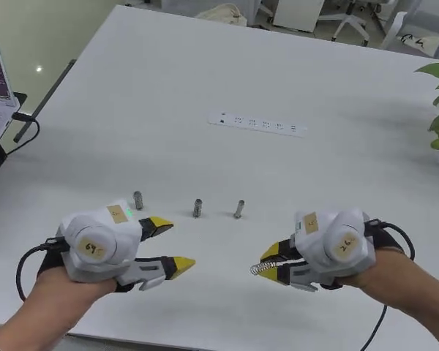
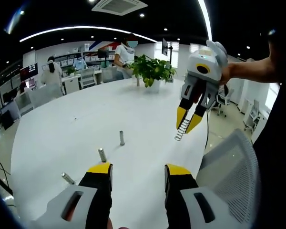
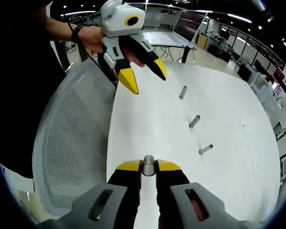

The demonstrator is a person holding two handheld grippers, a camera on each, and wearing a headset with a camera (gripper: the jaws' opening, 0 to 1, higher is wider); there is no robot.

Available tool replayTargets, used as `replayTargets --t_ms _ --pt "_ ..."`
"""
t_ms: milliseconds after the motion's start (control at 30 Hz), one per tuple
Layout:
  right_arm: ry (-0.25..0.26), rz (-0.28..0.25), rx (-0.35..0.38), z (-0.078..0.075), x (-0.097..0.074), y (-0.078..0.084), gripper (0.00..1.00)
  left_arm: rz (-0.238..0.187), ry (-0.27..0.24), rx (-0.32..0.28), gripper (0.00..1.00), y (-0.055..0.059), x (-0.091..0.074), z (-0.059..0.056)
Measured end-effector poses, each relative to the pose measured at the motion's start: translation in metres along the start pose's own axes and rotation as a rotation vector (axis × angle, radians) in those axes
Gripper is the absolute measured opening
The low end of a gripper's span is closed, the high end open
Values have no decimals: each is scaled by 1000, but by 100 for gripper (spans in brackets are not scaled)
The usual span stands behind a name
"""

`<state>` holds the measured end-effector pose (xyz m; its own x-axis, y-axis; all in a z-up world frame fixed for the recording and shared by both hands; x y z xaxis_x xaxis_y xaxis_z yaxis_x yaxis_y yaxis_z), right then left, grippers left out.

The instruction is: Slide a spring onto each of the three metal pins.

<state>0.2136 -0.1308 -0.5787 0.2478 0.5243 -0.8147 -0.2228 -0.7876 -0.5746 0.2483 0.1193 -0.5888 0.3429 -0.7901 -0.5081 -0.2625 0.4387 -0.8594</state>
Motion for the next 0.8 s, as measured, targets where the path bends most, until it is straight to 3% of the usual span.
replayTargets --t_ms 467,800 --pt "25 18 23 -31 -2 6 9 -2 -132 -82 49 17 -35 24" --pt "27 29 32 -50 1 6 9 -2 -184 -115 55 24 -48 33"
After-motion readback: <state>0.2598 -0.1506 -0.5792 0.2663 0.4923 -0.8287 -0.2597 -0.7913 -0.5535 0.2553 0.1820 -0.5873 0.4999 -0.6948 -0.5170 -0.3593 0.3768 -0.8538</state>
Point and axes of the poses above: the centre of the closed fingertips' face, and the gripper's own axes: x roughly forward along the fingers, z roughly to its left, y roughly out of its underside, the point moved 10 cm from there along -x, roughly backward along the fingers, and after that the axes turned 2 degrees about y, right-handed, at the moved point
